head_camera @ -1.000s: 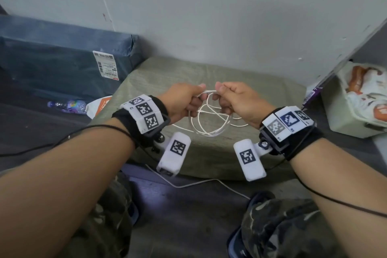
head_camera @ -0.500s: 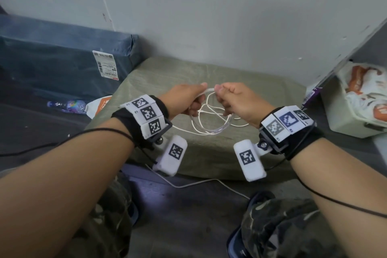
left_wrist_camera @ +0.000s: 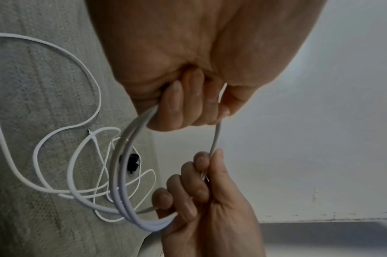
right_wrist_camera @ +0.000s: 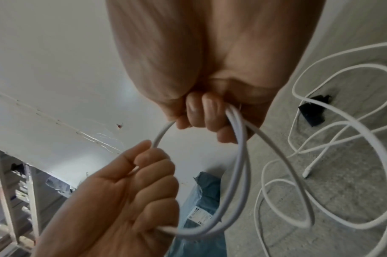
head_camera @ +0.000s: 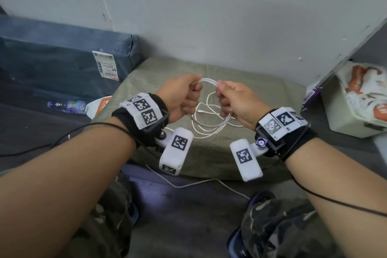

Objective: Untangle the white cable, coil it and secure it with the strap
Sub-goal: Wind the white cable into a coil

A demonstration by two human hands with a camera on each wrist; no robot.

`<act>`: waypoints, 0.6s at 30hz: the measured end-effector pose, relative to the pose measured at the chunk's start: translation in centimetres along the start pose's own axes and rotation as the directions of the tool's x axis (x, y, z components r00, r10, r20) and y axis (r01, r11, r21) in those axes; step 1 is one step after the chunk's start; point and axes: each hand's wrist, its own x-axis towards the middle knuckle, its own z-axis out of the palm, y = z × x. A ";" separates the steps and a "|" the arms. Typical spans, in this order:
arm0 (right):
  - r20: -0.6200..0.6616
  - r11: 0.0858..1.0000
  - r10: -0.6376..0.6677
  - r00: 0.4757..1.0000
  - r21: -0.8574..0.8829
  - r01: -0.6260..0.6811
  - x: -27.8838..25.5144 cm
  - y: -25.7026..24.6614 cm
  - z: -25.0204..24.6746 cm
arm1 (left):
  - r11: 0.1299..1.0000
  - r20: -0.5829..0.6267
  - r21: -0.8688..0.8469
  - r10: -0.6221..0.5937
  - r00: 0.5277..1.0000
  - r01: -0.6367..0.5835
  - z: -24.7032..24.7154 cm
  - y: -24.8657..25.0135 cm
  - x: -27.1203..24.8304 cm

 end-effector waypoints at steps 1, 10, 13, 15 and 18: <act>0.008 1.000 0.007 1.000 0.003 -0.007 0.0 0.0 -0.2 | 1.000 -0.008 0.014 0.009 1.000 -0.009 0.0 0.0 0.0; 0.016 0.974 0.070 0.997 0.213 -0.072 -0.2 -0.3 0.3 | 0.989 -0.088 -0.128 0.063 0.994 -0.074 -0.3 0.6 -0.1; -0.022 0.971 0.049 0.999 0.237 -0.043 -0.3 -0.4 0.7 | 0.981 -0.092 -0.160 0.098 0.991 -0.112 -0.1 0.8 -0.3; -0.017 0.959 0.029 0.999 0.282 -0.023 -0.3 -0.5 0.7 | 0.973 -0.146 -0.180 0.123 0.982 -0.148 -0.1 0.9 -0.3; -0.033 0.924 0.011 0.999 0.383 0.003 -0.3 -1.0 0.6 | 0.985 -0.234 -0.142 0.068 0.970 -0.103 0.1 0.3 -0.1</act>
